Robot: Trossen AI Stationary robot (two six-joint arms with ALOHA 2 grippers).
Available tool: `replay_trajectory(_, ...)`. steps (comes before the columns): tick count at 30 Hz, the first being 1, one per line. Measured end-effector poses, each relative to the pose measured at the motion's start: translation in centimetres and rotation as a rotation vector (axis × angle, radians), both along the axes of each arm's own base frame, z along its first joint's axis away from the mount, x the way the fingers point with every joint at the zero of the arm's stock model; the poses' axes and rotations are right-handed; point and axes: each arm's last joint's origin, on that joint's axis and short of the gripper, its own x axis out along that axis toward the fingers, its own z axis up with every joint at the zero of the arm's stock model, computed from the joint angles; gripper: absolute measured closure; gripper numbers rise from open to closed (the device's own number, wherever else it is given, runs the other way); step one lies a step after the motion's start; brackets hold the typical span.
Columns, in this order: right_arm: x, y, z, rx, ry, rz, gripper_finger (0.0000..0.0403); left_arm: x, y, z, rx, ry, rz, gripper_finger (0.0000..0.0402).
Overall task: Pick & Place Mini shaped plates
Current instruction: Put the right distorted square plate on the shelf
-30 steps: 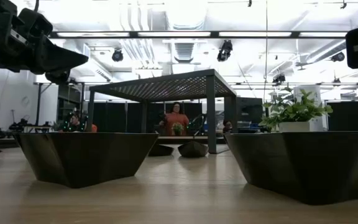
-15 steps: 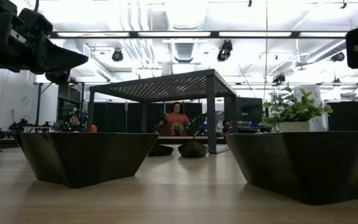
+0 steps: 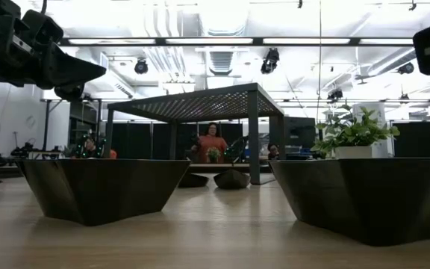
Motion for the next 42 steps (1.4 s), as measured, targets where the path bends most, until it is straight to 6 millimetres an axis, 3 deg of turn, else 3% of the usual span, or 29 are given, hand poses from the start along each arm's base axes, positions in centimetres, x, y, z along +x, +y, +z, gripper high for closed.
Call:
replay_trajectory(12,-0.5,-0.6,4.4,0.422,-0.252,-0.004,0.0394,0.0,0.0,0.0,0.0,0.0,0.0,0.0401)
replay_trajectory(15,-0.2,-0.4,4.7,0.417,-0.268,-0.018,0.0394,0.0,0.0,0.0,0.0,0.001,0.0,0.0401)
replay_trajectory(23,2.5,1.4,5.3,0.302,0.021,-0.18,0.0369,0.0,0.0,0.0,0.0,0.001,0.0,0.0401)
replay_trajectory(30,4.7,2.6,8.3,0.055,0.358,-0.392,0.0304,0.0,0.0,0.0,0.0,0.001,0.0,0.0401)
replay_trajectory(35,6.2,3.8,9.1,-0.028,0.64,-0.521,0.0283,0.0,0.0,0.0,0.0,0.001,0.0,0.0401)
replay_trajectory(42,9.5,8.0,9.1,-0.013,0.901,-0.405,0.0289,0.0,0.0,0.0,0.0,0.001,0.0,0.0401)
